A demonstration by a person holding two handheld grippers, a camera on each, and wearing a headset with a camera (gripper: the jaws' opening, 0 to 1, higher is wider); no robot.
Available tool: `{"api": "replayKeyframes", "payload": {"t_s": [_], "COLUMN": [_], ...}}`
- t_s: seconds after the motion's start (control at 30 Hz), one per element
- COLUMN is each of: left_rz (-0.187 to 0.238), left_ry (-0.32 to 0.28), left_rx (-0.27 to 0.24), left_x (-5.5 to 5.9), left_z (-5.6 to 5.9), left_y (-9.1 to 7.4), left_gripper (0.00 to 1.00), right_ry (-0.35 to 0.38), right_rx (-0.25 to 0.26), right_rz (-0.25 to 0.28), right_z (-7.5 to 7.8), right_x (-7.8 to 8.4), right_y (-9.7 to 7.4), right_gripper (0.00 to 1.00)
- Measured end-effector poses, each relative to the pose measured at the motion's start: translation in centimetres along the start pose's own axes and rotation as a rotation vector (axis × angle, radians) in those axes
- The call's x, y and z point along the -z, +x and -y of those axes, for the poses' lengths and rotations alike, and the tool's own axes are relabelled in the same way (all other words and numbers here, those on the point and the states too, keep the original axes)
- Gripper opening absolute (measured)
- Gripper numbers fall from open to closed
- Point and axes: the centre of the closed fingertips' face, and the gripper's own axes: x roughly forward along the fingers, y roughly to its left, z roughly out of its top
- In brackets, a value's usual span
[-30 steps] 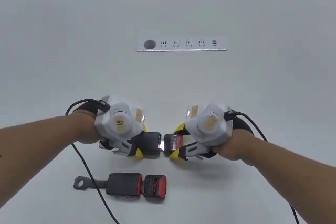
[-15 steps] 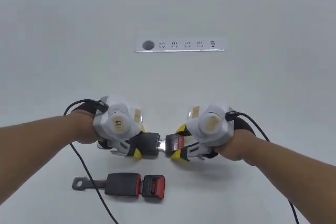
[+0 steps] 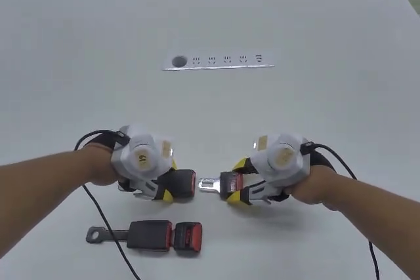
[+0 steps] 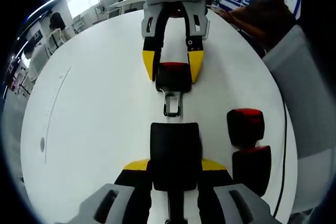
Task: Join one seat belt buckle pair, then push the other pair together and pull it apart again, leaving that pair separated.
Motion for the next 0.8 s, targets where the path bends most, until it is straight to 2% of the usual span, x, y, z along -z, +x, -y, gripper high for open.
{"api": "replayKeyframes", "payload": {"t_s": [0.37,0.8], "left_rz": [-0.009,-0.013], "left_ry": [0.012,0.016], "left_rx": [0.005,0.006], "left_x": [0.0,0.0], "left_z": [0.0,0.1], "left_y": [0.0,0.0], "left_gripper": [0.34,0.34], "right_ry": [0.039,0.058], "right_rx": [0.028,0.04], "right_rz": [-0.002,-0.02], "right_z": [0.3,0.9], "right_x": [2.8,5.3], "right_y": [-2.7,-4.9], "right_gripper": [0.35,0.35]}}
